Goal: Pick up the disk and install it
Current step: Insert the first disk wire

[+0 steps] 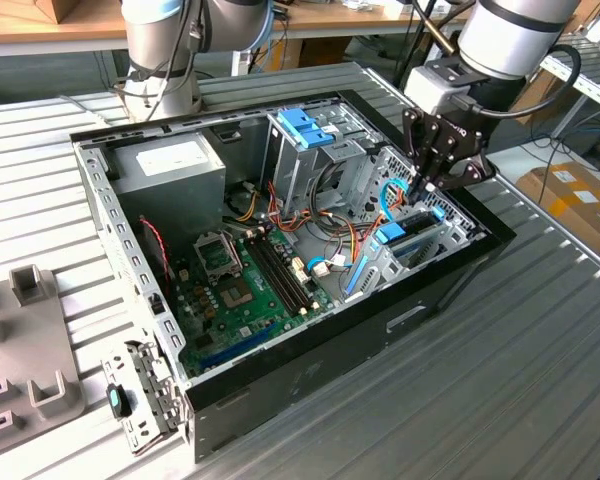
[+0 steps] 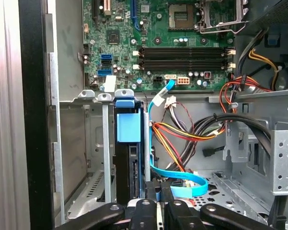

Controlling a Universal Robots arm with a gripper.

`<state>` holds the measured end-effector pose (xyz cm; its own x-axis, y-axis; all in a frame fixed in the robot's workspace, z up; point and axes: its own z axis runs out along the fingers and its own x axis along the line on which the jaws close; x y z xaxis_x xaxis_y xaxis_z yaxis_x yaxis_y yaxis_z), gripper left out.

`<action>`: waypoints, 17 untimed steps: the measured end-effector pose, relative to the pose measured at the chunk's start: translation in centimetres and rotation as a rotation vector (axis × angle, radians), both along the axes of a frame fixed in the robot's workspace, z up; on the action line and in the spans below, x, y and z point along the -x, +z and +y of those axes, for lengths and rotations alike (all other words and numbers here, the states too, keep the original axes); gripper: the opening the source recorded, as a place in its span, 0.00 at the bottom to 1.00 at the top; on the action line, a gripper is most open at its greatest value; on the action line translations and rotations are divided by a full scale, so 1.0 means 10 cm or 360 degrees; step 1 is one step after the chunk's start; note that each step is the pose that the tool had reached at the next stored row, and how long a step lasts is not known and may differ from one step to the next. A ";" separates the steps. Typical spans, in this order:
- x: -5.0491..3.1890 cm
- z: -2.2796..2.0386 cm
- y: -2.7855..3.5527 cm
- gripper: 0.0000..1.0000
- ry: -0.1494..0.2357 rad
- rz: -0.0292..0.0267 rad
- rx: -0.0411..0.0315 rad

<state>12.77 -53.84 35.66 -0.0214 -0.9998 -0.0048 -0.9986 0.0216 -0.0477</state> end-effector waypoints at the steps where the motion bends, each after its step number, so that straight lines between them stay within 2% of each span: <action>1: 0.012 -0.005 0.000 0.16 0.0000 -0.00088 0.0000; 4: 0.065 -0.022 0.000 0.16 0.0000 -0.00503 0.0000; 5: 0.082 -0.026 0.000 0.16 0.0000 -0.00612 0.0000; 6: 0.112 -0.033 0.000 0.16 0.0000 -0.00774 0.0000; 7: 0.143 -0.040 0.000 0.16 0.0000 -0.00894 0.0000; 8: 0.163 -0.045 0.000 0.16 0.0000 -0.00960 0.0000; 10: 0.197 -0.061 0.000 0.16 0.0000 -0.01062 0.0000; 16: 0.211 -0.110 -0.003 0.16 0.0000 -0.01116 0.0000; 17: 0.219 -0.139 -0.005 0.16 0.0001 -0.01131 -0.0001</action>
